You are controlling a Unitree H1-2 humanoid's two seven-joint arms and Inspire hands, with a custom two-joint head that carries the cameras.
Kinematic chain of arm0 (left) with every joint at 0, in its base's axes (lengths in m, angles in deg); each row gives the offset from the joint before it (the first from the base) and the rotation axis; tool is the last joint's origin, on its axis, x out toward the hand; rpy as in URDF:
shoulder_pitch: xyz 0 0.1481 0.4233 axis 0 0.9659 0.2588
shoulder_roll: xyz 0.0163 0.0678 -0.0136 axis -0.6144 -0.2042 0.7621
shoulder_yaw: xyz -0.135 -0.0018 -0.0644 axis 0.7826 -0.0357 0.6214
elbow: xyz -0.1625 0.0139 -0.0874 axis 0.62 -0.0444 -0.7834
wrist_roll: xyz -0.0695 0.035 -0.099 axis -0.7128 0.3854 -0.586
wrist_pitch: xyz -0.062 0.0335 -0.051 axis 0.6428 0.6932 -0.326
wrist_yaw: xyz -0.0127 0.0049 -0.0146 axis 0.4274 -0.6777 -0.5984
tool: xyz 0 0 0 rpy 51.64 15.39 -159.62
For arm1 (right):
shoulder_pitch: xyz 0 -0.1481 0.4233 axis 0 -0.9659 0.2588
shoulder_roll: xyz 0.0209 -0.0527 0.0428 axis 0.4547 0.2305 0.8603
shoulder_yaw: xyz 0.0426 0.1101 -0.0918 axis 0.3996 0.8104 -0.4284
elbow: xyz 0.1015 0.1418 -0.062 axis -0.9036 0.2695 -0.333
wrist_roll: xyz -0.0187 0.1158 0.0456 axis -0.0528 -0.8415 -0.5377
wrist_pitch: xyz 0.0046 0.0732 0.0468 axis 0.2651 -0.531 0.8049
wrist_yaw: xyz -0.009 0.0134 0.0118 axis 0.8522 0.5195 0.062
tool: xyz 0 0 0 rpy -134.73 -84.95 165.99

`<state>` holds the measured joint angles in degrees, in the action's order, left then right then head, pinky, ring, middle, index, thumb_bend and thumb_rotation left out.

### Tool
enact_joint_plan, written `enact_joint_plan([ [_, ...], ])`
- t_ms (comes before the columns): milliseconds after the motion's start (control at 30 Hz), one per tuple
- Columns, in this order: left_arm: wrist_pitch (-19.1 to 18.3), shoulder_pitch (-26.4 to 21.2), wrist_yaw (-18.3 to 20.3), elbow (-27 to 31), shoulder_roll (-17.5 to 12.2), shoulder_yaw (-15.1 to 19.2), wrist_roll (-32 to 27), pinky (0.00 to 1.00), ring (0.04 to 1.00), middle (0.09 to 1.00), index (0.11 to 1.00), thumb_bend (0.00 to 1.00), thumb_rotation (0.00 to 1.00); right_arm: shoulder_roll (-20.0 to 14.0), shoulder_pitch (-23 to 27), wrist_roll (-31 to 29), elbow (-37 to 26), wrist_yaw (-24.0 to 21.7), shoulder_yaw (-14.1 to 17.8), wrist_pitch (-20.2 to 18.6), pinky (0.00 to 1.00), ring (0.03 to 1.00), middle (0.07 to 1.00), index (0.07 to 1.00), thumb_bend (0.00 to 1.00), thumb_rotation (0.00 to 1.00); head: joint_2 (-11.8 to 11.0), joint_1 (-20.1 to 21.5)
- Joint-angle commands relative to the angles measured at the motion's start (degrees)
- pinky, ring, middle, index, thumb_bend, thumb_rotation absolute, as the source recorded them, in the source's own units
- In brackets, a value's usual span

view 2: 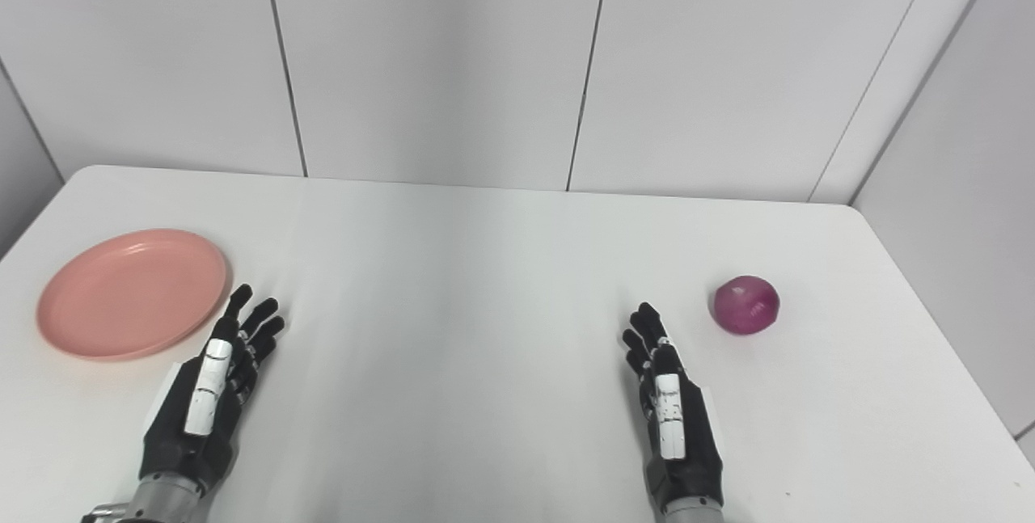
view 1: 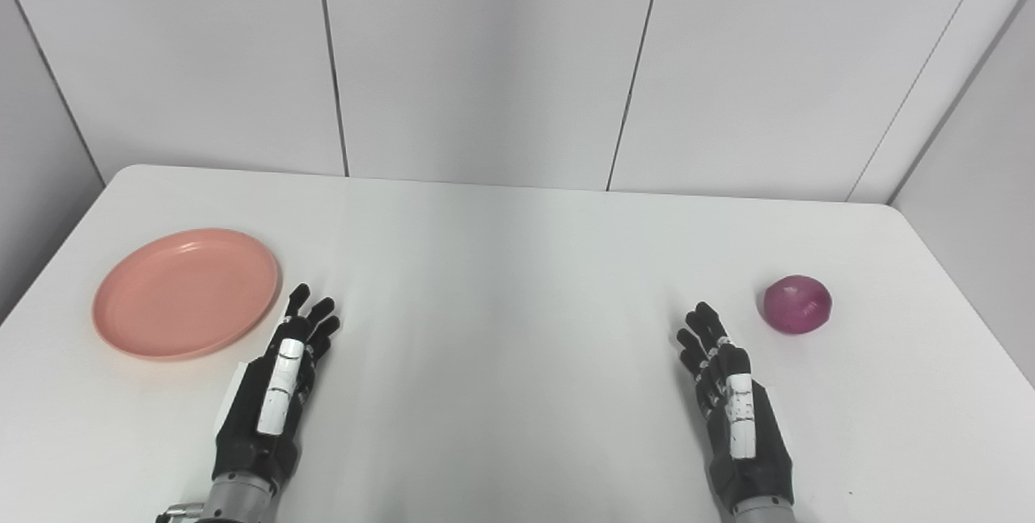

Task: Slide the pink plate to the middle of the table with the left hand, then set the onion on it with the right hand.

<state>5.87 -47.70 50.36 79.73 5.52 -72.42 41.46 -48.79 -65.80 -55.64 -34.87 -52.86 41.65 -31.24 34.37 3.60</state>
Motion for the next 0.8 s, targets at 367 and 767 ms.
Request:
enact_joint_plan([
  [367, 1.40, 3.78, 0.21, 2.41, 0.97, 0.12, -1.55, 0.99, 0.943, 0.952, 0.993, 0.66, 0.88, -0.04, -1.32, -0.21, 2.00, -0.32, 0.06, 2.79, 0.96, 0.926, 0.931, 0.936, 0.83, 0.96, 0.02, -0.04],
  [767, 1.78, 3.63, -0.11, 2.02, 0.80, -0.09, -1.47, 0.99, 0.941, 0.949, 0.993, 0.65, 0.88, -0.09, -1.17, -0.25, 2.37, -0.29, 0.20, 2.99, 0.95, 0.924, 0.930, 0.934, 0.83, 0.96, -0.04, -0.17],
])
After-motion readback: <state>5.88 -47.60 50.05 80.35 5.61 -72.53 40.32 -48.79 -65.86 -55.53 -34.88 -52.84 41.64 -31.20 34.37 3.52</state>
